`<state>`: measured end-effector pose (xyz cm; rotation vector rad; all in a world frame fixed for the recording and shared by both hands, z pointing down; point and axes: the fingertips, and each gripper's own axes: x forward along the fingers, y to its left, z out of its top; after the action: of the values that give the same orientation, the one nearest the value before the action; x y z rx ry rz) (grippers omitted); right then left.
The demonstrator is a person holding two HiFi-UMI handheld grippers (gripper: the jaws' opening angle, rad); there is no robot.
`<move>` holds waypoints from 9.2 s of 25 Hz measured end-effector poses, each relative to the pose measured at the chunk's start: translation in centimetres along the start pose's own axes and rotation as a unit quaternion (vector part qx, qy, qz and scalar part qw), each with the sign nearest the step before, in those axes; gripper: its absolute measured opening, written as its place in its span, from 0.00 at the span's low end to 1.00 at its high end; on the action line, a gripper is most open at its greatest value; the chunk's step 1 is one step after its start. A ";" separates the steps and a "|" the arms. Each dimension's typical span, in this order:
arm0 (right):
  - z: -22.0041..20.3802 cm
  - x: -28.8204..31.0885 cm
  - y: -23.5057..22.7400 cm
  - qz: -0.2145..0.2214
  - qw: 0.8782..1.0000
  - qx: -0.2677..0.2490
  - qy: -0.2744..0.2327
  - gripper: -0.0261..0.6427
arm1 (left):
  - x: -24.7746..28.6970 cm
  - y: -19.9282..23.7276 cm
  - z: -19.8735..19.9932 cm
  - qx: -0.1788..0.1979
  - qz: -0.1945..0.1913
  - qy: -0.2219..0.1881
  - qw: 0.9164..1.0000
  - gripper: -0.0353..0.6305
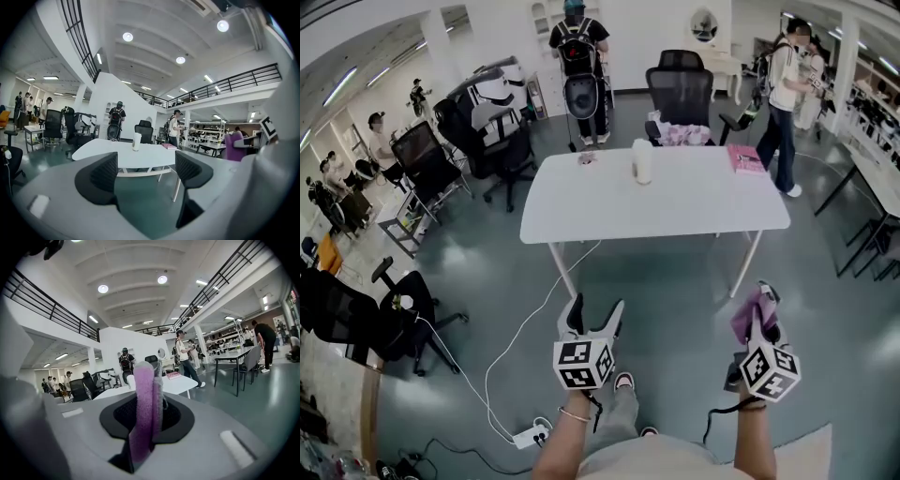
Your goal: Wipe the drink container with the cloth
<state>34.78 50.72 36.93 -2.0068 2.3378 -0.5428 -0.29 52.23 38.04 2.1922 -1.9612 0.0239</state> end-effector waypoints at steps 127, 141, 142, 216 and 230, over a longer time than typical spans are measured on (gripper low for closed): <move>10.4 62.6 0.4 -0.083 0.991 0.009 0.109 0.14 | 68.4 9.4 5.1 0.120 -0.290 0.089 0.945 0.66; 9.9 63.3 1.6 -0.077 0.990 0.009 0.115 0.14 | 68.7 9.0 4.6 0.135 -0.300 0.091 0.940 0.64; 9.9 63.3 1.7 -0.076 0.990 0.008 0.116 0.14 | 68.7 9.0 4.6 0.135 -0.301 0.090 0.940 0.64; 4.5 71.4 25.6 0.387 0.659 -0.378 0.523 0.14 | 68.8 9.1 4.1 0.124 -0.326 0.064 0.935 0.63; 4.3 72.6 25.0 0.350 0.647 -0.374 0.565 0.14 | 68.9 9.2 4.1 0.124 -0.328 0.061 0.935 0.63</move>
<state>-1.01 -17.16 41.60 -0.3165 4.2803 -1.0632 -1.62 -16.98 45.19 2.8183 -1.1307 0.3132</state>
